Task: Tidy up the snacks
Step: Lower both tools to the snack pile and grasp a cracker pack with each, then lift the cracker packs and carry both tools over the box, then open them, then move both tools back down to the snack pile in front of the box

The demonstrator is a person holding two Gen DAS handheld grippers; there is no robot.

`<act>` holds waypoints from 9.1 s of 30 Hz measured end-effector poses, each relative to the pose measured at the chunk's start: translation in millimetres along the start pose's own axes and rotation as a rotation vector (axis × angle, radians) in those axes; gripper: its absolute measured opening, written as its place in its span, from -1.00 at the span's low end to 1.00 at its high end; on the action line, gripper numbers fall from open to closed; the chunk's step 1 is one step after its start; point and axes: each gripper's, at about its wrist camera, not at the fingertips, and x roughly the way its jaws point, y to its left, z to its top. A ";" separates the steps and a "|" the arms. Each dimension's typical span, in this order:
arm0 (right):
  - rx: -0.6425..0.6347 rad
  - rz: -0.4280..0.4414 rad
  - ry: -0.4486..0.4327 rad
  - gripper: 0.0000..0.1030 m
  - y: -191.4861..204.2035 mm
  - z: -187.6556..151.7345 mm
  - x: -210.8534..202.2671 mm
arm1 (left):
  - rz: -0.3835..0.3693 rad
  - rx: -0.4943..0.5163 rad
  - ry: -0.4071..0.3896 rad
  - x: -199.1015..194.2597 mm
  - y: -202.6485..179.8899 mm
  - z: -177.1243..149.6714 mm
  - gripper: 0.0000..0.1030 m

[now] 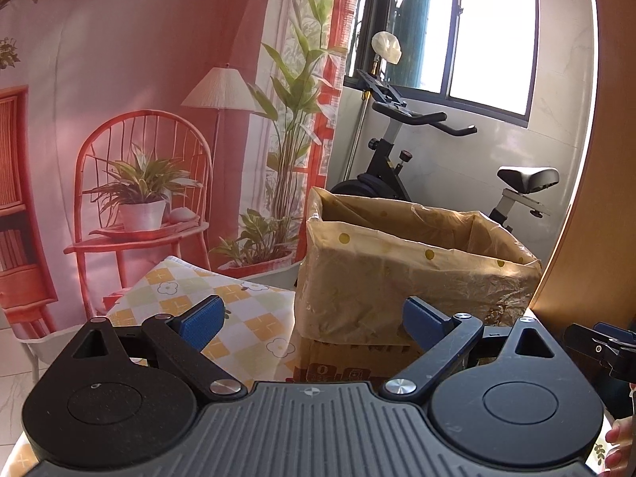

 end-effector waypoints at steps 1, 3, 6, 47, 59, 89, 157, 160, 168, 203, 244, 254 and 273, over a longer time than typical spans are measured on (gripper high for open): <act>0.005 0.012 -0.010 1.00 -1.6 -5.7 -2.7 | -0.002 0.008 0.003 -0.5 -0.2 -4.5 0.89; 0.002 0.016 -0.023 1.00 -3.5 -13.5 -5.9 | -0.004 0.016 0.009 -2.0 -0.6 -12.6 0.87; -0.025 0.006 -0.009 1.00 -5.1 -24.3 -6.9 | -0.011 0.010 0.022 -2.3 0.5 -20.5 0.87; -0.150 -0.042 0.327 0.65 -5.5 -119.7 23.0 | -0.037 -0.169 0.495 90.2 19.2 -145.0 0.58; -0.101 -0.111 0.405 0.30 -15.1 -122.4 54.2 | -0.011 -0.124 0.476 80.2 35.2 -148.4 0.56; -0.184 -0.030 0.328 -0.65 0.4 -120.6 26.1 | 0.035 -0.136 0.373 48.9 48.6 -141.8 -0.24; -0.223 0.040 0.024 -0.65 0.2 94.7 122.3 | -0.140 0.040 -0.019 121.6 -53.8 102.9 -0.27; -0.198 0.021 0.074 -0.65 -6.0 94.9 149.5 | -0.128 0.053 0.017 147.9 -58.0 110.7 -0.27; -0.174 -0.015 0.174 -0.65 -17.0 85.0 186.2 | -0.103 0.107 0.144 199.9 -62.0 103.9 -0.21; -0.107 0.061 0.095 0.55 5.2 52.7 70.3 | -0.047 0.117 0.038 50.1 -7.7 61.3 0.68; -0.033 -0.033 0.333 0.55 -18.2 -115.6 34.6 | -0.031 -0.049 0.209 15.2 28.4 -74.8 0.67; -0.082 -0.078 0.443 0.39 -19.9 -134.5 65.3 | -0.093 -0.067 0.379 34.5 21.4 -113.9 0.55; -0.183 -0.091 0.380 0.10 1.7 -157.8 51.9 | -0.024 -0.048 0.465 99.2 -17.6 -145.4 0.51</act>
